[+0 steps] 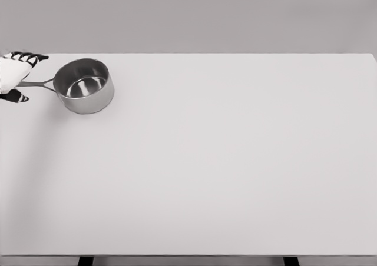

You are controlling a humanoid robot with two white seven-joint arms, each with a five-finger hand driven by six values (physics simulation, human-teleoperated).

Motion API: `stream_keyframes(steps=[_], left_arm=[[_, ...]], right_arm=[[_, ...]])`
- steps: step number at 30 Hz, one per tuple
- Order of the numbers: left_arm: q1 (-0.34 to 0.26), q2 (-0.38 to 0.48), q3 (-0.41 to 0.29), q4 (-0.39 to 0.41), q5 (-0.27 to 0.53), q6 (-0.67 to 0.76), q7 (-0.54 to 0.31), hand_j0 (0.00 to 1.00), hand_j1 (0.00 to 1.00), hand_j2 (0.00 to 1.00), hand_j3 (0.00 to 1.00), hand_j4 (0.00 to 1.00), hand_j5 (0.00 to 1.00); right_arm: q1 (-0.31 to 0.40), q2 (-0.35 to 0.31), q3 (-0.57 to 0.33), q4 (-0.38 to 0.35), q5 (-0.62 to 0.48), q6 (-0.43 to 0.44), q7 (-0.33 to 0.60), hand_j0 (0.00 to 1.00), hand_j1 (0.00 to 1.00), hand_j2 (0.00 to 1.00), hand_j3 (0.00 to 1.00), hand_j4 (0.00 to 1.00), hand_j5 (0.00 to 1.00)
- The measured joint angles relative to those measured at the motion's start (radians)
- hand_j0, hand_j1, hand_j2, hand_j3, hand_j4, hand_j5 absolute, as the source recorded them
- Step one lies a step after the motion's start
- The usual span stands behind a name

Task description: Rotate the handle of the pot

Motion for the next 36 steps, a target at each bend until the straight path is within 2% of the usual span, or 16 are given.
stream_keyframes(steps=[1, 5, 13, 16, 18, 19, 22, 26, 36], left_arm=[[0.009, 0.004, 0.001, -0.028, 0.014, 0.0, 0.0, 1.0, 1.0, 1.0, 1.0, 1.0, 1.0], [0.112, 0.026, 0.032, -0.153, 0.073, -0.001, 0.0, 1.0, 1.0, 1.0, 1.0, 1.0, 1.0], [0.336, 0.041, 0.202, -0.448, 0.159, -0.014, 0.0, 1.0, 1.0, 1.0, 1.0, 1.0, 1.0], [0.38, 0.035, 0.279, -0.556, 0.213, -0.119, 0.001, 1.0, 1.0, 1.0, 1.0, 1.0, 1.0], [0.426, 0.032, 0.31, -0.612, 0.273, -0.185, 0.001, 1.0, 1.0, 1.0, 1.0, 1.0, 1.0], [0.43, 0.032, 0.32, -0.631, 0.303, -0.205, 0.0, 1.0, 1.0, 1.0, 1.0, 1.0, 1.0], [0.466, 0.029, 0.34, -0.663, 0.372, -0.237, -0.002, 1.0, 1.0, 1.0, 1.0, 1.0, 1.0], [0.543, 0.017, 0.35, -0.68, 0.404, -0.25, -0.007, 1.0, 1.0, 1.0, 1.0, 1.0, 1.0], [0.546, 0.006, 0.344, -0.69, 0.426, -0.255, -0.013, 1.0, 1.0, 1.0, 1.0, 1.0, 1.0]], right_arm=[[0.0, 0.0, 0.0, 0.0, 0.0, 0.0, 0.0, 1.0, 1.0, 1.0, 1.0, 1.0, 1.0], [0.0, 0.0, 0.0, 0.0, 0.0, 0.0, 0.0, 1.0, 1.0, 1.0, 1.0, 1.0, 1.0], [0.0, 0.0, 0.0, 0.0, 0.0, 0.0, 0.0, 1.0, 1.0, 1.0, 1.0, 1.0, 1.0], [0.0, 0.0, 0.0, 0.0, 0.0, 0.001, 0.0, 1.0, 1.0, 1.0, 1.0, 1.0, 1.0], [0.0, 0.0, 0.0, 0.0, 0.0, 0.0, 0.0, 1.0, 1.0, 1.0, 1.0, 1.0, 1.0], [0.0, 0.0, 0.0, 0.0, 0.0, 0.0, 0.0, 1.0, 1.0, 1.0, 1.0, 1.0, 1.0], [0.0, 0.0, 0.0, 0.0, 0.0, 0.0, 0.0, 1.0, 1.0, 1.0, 1.0, 1.0, 1.0], [0.0, 0.0, 0.0, 0.0, 0.0, 0.0, 0.0, 1.0, 1.0, 1.0, 1.0, 1.0, 1.0], [0.0, 0.0, 0.0, 0.0, 0.0, 0.0, 0.0, 1.0, 1.0, 1.0, 1.0, 1.0, 1.0]])
